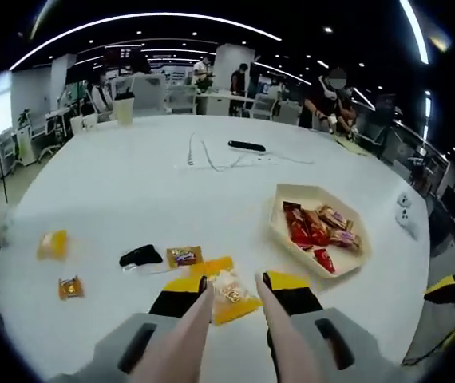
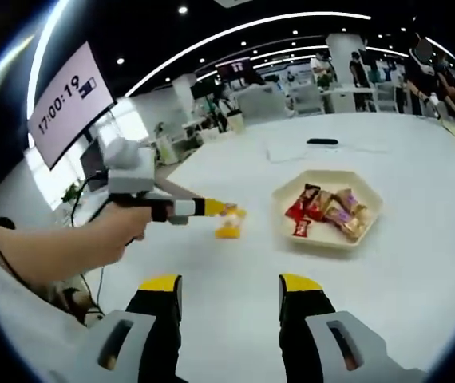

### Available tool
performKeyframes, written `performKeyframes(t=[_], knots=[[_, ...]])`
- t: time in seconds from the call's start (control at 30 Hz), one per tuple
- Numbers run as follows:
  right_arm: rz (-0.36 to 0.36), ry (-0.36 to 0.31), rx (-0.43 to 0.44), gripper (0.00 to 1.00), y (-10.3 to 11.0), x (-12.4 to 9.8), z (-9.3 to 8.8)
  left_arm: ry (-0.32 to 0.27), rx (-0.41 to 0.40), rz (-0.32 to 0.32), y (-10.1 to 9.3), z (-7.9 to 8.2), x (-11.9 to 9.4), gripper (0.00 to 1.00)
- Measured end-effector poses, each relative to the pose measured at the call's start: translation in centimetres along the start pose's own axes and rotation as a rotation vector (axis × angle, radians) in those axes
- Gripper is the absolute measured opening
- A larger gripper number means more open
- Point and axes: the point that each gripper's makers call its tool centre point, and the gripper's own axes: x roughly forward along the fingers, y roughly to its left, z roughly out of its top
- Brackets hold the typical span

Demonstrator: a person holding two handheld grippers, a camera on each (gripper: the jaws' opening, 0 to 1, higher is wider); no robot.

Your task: Place the target food into the container with the food tongs after gripping and lifting it, then release it inside without dropping or visibly crushing the food.

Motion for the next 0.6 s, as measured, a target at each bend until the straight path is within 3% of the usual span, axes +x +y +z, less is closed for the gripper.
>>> performKeyframes(t=[0.27,0.4,0.5,0.6], knots=[[0.017,0.044,-0.036,0.49,-0.1,0.4,-0.8,0.003,-0.013,0.021,0.4,-0.3,2.1,0.28],[0.012,0.041,-0.019,0.49,-0.8,0.7,-0.6,0.040,-0.001,0.020,0.0,-1.4,2.8,0.28],[0.012,0.033,-0.006,0.48,-0.9,0.7,-0.5,0.046,0.104,0.033,-0.6,-1.6,2.9,0.28],[0.013,0.035,0.006,0.48,-1.1,0.8,-0.8,0.047,0.109,0.034,-1.0,-1.7,3.3,0.27]])
